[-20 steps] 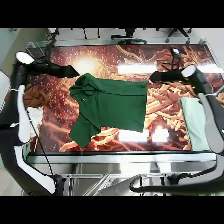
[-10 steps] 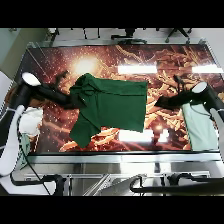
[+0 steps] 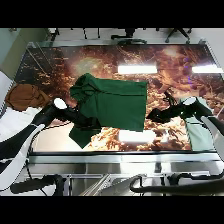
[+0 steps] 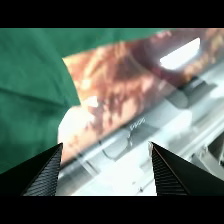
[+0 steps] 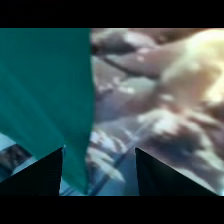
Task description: Fold the shirts.
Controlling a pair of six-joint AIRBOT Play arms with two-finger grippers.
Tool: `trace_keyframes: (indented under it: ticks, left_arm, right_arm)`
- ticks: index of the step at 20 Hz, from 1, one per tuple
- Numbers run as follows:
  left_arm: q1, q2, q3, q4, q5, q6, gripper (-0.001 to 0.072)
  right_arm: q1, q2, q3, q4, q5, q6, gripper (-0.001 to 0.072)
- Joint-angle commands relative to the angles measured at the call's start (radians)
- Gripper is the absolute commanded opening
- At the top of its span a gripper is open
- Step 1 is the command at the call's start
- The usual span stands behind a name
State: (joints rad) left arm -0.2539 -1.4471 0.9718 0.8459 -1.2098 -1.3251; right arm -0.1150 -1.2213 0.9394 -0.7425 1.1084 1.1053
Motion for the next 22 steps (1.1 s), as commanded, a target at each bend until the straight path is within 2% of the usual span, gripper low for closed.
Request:
trace_keyframes:
  ticks: [1,4,6,9,14,18,22]
  left_arm:
    - [0.010,-0.050,0.019,0.003,0.007,-0.019,0.0598]
    - [0.090,-0.040,0.093,0.025,-0.081,-0.020,0.0597]
    - [0.145,0.018,0.104,0.130,-0.134,-0.042,0.0597]
    - [0.256,0.142,0.017,0.271,-0.177,-0.099,0.0598]
    - [0.433,0.273,-0.224,0.283,-0.160,-0.135,0.0598]
    - [0.382,0.224,-0.326,0.245,-0.035,-0.130,0.0598]
    - [0.256,0.066,-0.272,0.153,0.092,-0.087,0.0598]
  right_arm:
    - [0.042,-0.061,-0.009,0.093,-0.005,-0.070,0.0487]
    - [0.062,-0.077,-0.008,0.100,-0.005,-0.089,0.0487]
    - [0.063,-0.077,-0.009,0.100,-0.005,-0.089,0.0487]
    - [0.063,-0.077,-0.008,0.101,-0.005,-0.089,0.0487]
    - [0.064,-0.078,-0.008,0.101,-0.012,-0.089,0.0487]
    - [0.079,-0.078,-0.008,0.119,-0.013,-0.090,0.0487]
    - [0.099,-0.077,-0.008,0.146,-0.009,-0.115,0.0486]
